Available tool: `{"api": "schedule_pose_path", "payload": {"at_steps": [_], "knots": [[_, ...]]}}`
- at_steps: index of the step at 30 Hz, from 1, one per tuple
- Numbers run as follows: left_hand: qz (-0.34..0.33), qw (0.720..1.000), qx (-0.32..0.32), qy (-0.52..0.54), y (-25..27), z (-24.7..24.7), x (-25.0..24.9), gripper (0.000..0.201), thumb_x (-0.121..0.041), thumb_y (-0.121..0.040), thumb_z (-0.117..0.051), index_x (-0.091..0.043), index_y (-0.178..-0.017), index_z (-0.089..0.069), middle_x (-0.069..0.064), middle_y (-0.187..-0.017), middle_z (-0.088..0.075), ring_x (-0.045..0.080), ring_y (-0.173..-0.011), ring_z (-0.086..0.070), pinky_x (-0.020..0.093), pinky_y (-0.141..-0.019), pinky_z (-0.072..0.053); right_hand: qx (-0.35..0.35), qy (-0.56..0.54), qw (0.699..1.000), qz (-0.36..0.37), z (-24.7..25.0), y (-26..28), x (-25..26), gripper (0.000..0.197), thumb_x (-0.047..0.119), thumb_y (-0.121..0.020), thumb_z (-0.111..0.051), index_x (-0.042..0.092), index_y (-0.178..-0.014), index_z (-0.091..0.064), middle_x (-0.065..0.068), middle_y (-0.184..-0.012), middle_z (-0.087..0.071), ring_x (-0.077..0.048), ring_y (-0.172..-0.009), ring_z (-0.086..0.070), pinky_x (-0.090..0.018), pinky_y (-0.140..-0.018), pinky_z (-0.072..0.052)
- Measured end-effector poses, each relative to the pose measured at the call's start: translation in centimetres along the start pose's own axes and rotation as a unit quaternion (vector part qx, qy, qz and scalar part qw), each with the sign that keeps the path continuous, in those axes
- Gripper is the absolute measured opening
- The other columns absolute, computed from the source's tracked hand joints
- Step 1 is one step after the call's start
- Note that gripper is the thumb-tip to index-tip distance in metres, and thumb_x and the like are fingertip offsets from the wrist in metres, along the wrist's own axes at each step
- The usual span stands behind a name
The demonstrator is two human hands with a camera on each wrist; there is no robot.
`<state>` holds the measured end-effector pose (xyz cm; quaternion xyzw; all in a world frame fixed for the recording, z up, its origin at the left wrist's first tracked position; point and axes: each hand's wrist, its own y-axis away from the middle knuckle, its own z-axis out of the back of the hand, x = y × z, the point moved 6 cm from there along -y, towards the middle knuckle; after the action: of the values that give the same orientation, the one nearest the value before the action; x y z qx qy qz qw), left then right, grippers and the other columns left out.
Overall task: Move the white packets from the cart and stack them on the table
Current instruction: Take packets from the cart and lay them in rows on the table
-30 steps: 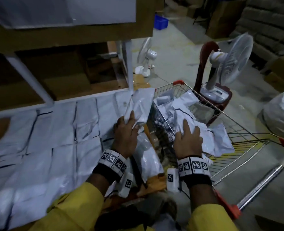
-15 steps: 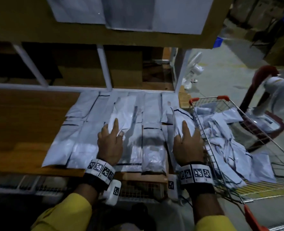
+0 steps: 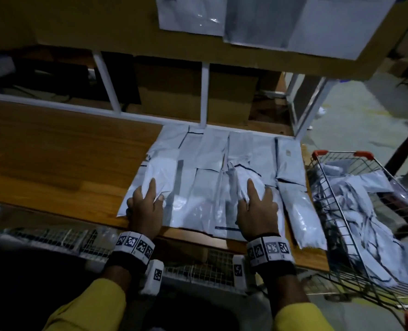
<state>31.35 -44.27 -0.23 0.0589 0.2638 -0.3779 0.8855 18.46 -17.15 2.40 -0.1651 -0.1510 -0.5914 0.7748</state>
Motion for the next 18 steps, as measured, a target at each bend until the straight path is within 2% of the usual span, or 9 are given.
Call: {"api": "schedule_pose_path", "payload": {"at_steps": [2,5,8,13,16,18], "knots": [[0.010,0.999,0.029,-0.021,-1.3,0.1,2.0,0.055,-0.036,-0.103,-0.048,-0.028,-0.155,-0.035,0.021,-0.154,-0.033,0.043,-0.134,-0.031,0.054,-0.110,-0.030,-0.005,-0.005,1.000,-0.009,-1.7,0.2,1.9,0.075,0.053,-0.087,-0.021,0.024,-0.153,-0.038,-0.029,-0.151,-0.031,-0.052,-0.115,-0.047,-0.053,-0.095,-0.042],[0.028,0.997,0.059,-0.027,-2.9,0.3,5.2,0.057,-0.041,-0.103,-0.044,-0.033,-0.157,-0.028,0.017,-0.157,-0.029,0.040,-0.136,-0.028,0.053,-0.112,-0.027,0.029,0.008,0.999,-0.040,-4.3,0.5,4.7,0.064,0.048,-0.096,-0.039,0.027,-0.156,-0.032,-0.026,-0.157,-0.022,-0.050,-0.122,-0.043,-0.052,-0.101,-0.039],[0.039,0.995,0.086,-0.016,-4.3,0.6,7.9,0.058,-0.042,-0.104,-0.041,-0.034,-0.158,-0.023,0.016,-0.159,-0.024,0.040,-0.138,-0.025,0.052,-0.113,-0.022,0.025,0.019,0.999,-0.039,-6.6,0.2,7.3,0.063,0.041,-0.098,-0.050,0.027,-0.156,-0.031,-0.025,-0.159,-0.018,-0.050,-0.123,-0.042,-0.051,-0.100,-0.040],[0.014,0.989,0.145,-0.023,-5.2,0.5,10.0,0.057,-0.045,-0.105,-0.037,-0.037,-0.158,-0.020,0.014,-0.160,-0.020,0.039,-0.139,-0.023,0.051,-0.113,-0.022,0.028,0.056,0.996,-0.060,-11.0,-0.4,9.3,0.063,0.044,-0.098,-0.051,0.032,-0.155,-0.030,-0.022,-0.161,-0.016,-0.045,-0.119,-0.046,-0.048,-0.095,-0.044],[-0.014,0.987,0.157,-0.036,-5.5,-0.2,10.0,0.058,-0.046,-0.104,-0.038,-0.037,-0.158,-0.018,0.014,-0.160,-0.021,0.039,-0.138,-0.027,0.052,-0.112,-0.026,0.035,0.094,0.991,-0.084,-13.3,-0.2,9.4,0.061,0.048,-0.100,-0.046,0.035,-0.156,-0.026,-0.019,-0.161,-0.016,-0.041,-0.123,-0.045,-0.047,-0.097,-0.043],[-0.027,0.984,0.170,-0.040,-5.6,-0.8,10.0,0.060,-0.047,-0.104,-0.037,-0.036,-0.159,-0.014,0.013,-0.161,-0.017,0.039,-0.140,-0.024,0.052,-0.113,-0.023,0.026,0.109,0.989,-0.092,-14.4,0.1,9.5,0.060,0.050,-0.100,-0.043,0.037,-0.156,-0.025,-0.017,-0.161,-0.017,-0.040,-0.126,-0.042,-0.049,-0.100,-0.041]]}}
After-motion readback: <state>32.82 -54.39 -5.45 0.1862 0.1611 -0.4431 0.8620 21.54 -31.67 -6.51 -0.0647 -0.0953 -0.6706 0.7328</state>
